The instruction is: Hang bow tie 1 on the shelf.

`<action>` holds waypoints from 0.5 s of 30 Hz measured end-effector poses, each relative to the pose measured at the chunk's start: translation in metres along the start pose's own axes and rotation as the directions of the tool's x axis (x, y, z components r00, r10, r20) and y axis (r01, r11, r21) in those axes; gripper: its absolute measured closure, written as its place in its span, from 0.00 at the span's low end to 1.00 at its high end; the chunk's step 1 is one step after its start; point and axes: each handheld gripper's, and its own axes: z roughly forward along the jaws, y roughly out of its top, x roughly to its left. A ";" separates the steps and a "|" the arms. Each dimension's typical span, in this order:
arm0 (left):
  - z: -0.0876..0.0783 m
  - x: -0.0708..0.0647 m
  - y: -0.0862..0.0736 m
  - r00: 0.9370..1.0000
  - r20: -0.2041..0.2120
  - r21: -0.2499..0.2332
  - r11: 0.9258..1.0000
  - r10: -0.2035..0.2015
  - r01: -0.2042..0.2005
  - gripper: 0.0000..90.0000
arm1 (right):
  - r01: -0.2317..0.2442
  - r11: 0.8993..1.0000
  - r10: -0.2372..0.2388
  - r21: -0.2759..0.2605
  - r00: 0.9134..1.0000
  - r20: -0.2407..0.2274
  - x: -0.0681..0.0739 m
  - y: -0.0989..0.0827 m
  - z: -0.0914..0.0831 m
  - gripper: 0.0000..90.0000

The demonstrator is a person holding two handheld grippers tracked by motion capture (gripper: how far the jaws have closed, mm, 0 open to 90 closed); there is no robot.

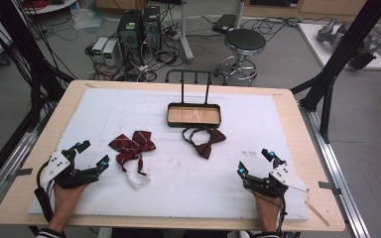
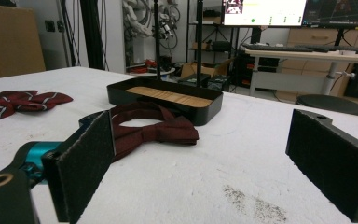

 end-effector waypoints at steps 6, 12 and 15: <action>0.006 0.001 0.011 1.000 0.028 0.051 0.999 0.010 -0.011 0.14 | -0.001 1.000 0.001 0.003 1.000 0.000 0.000 0.000 0.000 0.08; 0.017 0.001 0.024 0.998 0.068 0.118 0.993 -0.002 -0.006 0.14 | -0.001 1.000 0.001 0.004 1.000 0.001 0.000 0.000 0.000 0.08; 0.022 0.001 0.030 0.997 0.076 0.143 0.990 0.011 -0.022 0.14 | -0.002 1.000 0.002 0.002 1.000 0.000 0.000 0.000 0.000 0.08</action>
